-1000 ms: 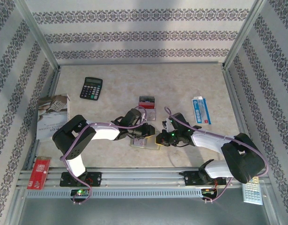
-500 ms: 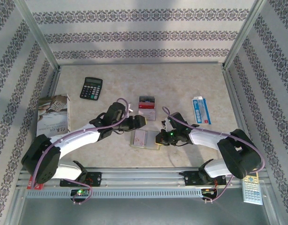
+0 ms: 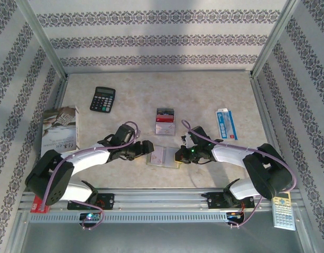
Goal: Take the credit cards out of the card holder
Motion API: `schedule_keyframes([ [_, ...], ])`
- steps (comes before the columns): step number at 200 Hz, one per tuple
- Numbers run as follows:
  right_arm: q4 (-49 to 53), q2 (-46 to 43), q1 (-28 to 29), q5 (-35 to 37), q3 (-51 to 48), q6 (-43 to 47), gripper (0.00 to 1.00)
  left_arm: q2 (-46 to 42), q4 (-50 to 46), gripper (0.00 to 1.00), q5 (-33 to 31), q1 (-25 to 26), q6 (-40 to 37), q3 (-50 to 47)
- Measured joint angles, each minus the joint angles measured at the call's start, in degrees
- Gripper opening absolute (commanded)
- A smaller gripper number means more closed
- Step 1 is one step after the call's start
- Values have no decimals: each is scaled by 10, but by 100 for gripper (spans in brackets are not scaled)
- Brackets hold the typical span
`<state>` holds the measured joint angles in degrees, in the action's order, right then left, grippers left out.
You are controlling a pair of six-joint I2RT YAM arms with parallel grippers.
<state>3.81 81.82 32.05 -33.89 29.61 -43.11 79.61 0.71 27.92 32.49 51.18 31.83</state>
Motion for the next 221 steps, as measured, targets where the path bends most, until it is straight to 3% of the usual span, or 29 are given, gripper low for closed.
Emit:
schedule_keyframes([
  [102, 0, 1, 0, 0, 0, 2, 0, 84, 112, 47, 68, -7, 19, 1],
  [221, 0, 15, 0, 0, 7, 11, 0, 72, 122, 38, 80, -2, 18, 1],
])
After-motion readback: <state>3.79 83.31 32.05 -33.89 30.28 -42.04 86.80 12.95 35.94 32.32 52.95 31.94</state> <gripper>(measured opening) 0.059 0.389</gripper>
